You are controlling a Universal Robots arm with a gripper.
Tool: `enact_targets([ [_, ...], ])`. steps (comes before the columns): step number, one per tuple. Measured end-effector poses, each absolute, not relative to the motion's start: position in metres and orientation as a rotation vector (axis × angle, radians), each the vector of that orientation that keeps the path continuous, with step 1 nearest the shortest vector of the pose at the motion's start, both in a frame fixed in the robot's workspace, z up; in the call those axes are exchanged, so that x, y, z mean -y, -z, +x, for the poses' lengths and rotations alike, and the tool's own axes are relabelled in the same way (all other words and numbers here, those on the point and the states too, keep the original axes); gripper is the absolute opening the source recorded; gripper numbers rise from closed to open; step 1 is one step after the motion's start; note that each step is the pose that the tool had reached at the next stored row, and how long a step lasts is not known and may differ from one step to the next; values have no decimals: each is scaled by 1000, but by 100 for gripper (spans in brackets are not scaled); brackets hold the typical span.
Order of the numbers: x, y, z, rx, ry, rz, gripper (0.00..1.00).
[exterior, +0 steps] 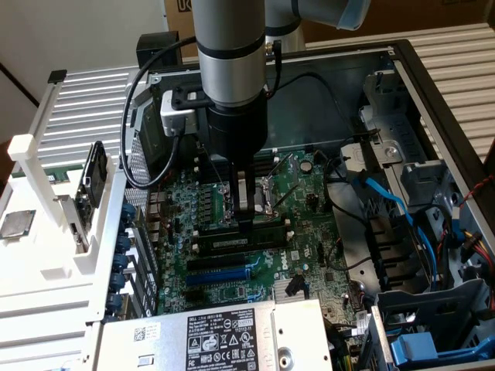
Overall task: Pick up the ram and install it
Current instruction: 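Press down the ram until it locks into place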
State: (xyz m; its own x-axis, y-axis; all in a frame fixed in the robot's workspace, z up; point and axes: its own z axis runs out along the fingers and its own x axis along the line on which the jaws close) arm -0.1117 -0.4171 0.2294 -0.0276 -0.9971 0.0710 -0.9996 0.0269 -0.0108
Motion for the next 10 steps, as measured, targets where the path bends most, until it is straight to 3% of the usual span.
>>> enact_targets([
  [10,417,-227,-112,2220,-89,2160,10],
])
